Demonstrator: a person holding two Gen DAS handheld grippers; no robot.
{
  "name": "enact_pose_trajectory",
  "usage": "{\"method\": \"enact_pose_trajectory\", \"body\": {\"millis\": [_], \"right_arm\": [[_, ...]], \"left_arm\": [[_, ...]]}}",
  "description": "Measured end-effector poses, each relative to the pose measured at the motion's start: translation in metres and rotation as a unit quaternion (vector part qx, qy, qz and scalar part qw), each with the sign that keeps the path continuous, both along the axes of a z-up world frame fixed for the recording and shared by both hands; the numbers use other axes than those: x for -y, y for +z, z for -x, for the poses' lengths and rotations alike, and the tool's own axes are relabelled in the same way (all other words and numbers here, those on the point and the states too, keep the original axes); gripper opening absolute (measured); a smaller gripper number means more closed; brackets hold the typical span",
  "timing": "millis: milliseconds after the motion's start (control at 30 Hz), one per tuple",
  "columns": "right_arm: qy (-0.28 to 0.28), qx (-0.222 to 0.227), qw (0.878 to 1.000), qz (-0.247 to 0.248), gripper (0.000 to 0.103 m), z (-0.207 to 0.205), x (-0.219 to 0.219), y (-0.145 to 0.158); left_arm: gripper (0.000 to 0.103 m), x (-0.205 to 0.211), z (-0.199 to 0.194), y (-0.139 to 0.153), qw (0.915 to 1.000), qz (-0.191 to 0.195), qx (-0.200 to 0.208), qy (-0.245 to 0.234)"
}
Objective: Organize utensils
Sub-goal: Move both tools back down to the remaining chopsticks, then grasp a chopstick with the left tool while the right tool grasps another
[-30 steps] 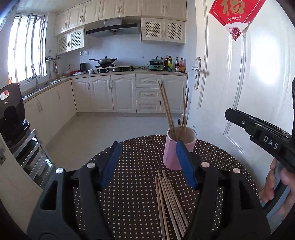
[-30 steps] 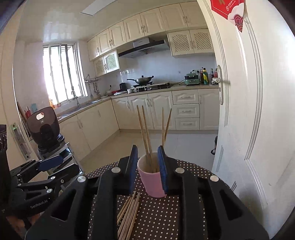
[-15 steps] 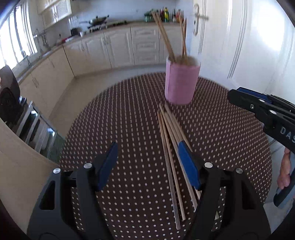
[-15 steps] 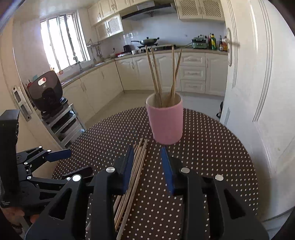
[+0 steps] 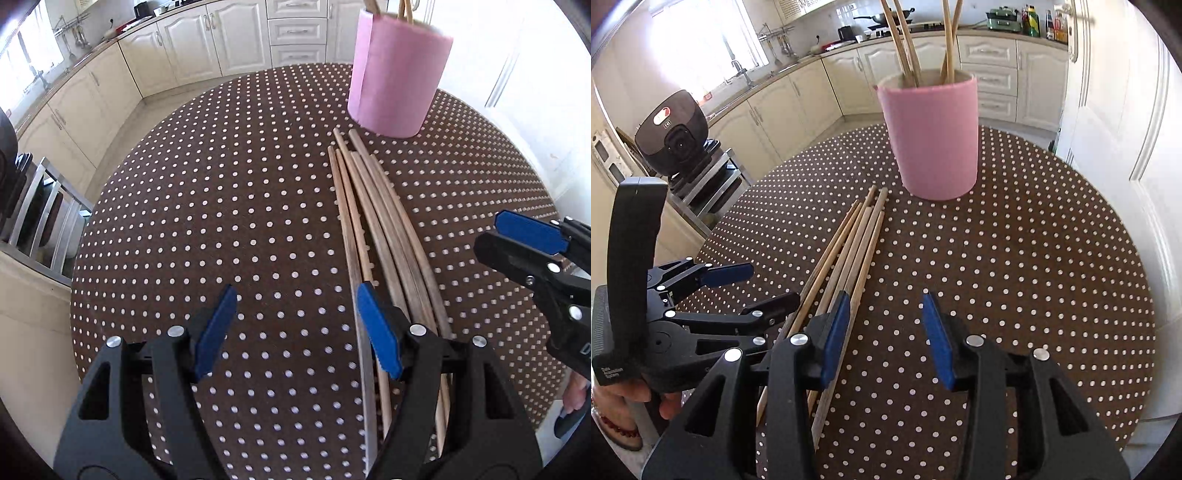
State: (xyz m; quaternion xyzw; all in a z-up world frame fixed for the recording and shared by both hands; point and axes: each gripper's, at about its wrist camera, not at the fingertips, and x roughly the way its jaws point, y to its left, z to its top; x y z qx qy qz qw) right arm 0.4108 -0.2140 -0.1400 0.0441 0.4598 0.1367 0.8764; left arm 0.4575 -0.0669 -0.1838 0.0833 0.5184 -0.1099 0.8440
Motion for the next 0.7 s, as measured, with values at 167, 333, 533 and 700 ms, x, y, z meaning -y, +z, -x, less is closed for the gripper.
{"method": "enact_pose_trajectory", "body": {"millis": [167,333,533,700], "right_arm": [[0.0,-0.009,1.0,0.007,0.04,-0.007,-0.002,-0.006],[-0.001,-0.023,1.0,0.017,0.04,-0.014,-0.003,-0.011],[0.002,-0.033,0.999,0.026,0.04,-0.022,-0.008,-0.013],[0.009,-0.041,0.998,0.039,0.04,-0.034,-0.023,-0.017]], "left_arm": [[0.068,0.006,-0.015,0.0,1.0,0.006,-0.002,0.002],[0.07,0.023,-0.03,-0.01,0.9999,-0.015,0.003,-0.003],[0.07,0.005,-0.034,-0.009,0.9999,-0.015,0.002,0.005],[0.07,-0.007,-0.036,-0.01,0.9999,-0.011,0.001,0.012]]}}
